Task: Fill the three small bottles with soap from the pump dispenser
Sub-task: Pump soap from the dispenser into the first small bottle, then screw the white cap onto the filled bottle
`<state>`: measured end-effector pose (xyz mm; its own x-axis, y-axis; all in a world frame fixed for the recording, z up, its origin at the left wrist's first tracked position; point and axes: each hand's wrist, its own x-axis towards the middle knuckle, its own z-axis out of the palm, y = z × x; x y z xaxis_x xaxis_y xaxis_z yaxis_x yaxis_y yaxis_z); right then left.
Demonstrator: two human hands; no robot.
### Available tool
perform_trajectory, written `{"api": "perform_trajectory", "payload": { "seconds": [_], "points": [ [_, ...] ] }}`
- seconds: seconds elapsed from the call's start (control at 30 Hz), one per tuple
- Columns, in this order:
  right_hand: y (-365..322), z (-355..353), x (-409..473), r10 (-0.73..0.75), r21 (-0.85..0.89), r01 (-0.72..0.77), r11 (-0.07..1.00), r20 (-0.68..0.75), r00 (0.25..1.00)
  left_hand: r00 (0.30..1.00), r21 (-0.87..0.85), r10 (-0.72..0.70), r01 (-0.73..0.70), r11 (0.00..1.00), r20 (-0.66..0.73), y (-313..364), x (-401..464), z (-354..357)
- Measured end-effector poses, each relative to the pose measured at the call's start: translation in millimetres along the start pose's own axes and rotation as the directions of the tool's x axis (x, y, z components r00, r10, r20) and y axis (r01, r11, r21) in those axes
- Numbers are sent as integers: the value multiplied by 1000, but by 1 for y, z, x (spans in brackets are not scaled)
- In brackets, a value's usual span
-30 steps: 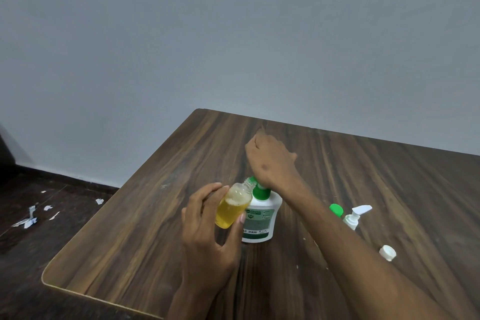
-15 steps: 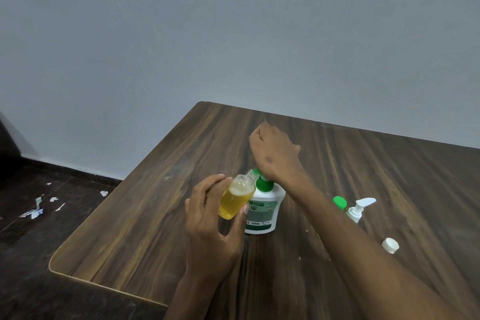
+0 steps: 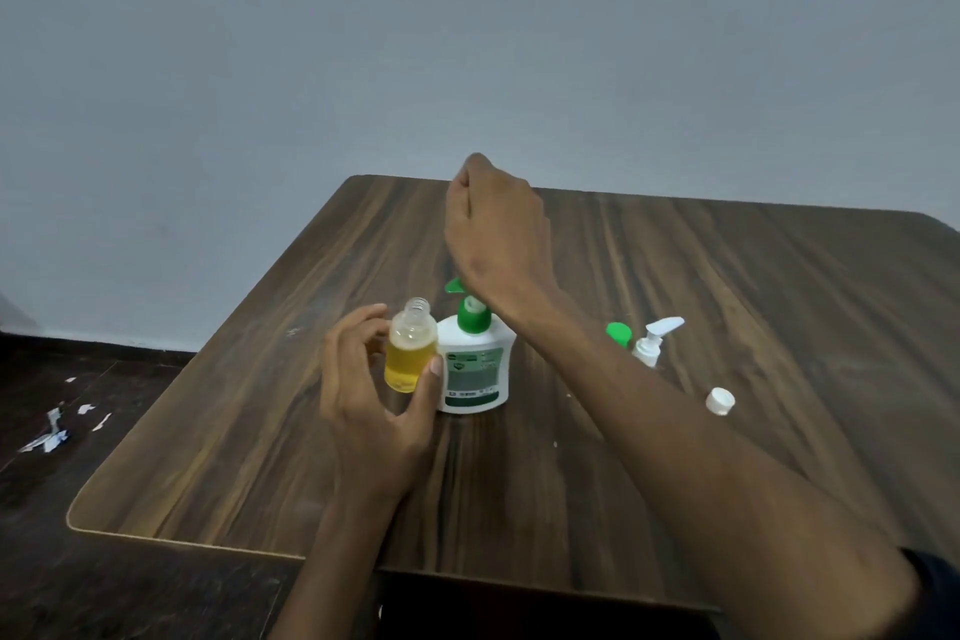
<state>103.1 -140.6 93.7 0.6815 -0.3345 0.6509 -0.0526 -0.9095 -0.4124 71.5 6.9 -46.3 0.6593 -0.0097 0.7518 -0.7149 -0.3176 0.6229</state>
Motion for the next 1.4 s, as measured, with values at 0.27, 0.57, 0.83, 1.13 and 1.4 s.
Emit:
{"api": "perform_trajectory", "payload": {
  "seconds": [0.27, 0.57, 0.83, 1.13, 1.4],
  "points": [
    [10, -25, -6, -33, 103, 41, 994, -83, 996, 998, -4, -48, 48, 999, -46, 6, 3, -6],
    [38, -79, -49, -96, 280, 154, 947, -211, 973, 998, 26, -53, 53, 998, -17, 19, -10, -16],
    [227, -141, -144, 346, -65, -344, 937, 18, 938, 995, -248, -102, 102, 963, 13, 92, -65, -1],
    [257, -121, -175, 204, -59, -195, 979, 274, 940, 805, -253, -38, 230, 940, 593, 149, -77, 104],
    [223, -211, -141, 170, 134, -207, 969, 243, 955, 695, -216, -17, 247, 945, 719, 130, -77, 159]
  ]
}}
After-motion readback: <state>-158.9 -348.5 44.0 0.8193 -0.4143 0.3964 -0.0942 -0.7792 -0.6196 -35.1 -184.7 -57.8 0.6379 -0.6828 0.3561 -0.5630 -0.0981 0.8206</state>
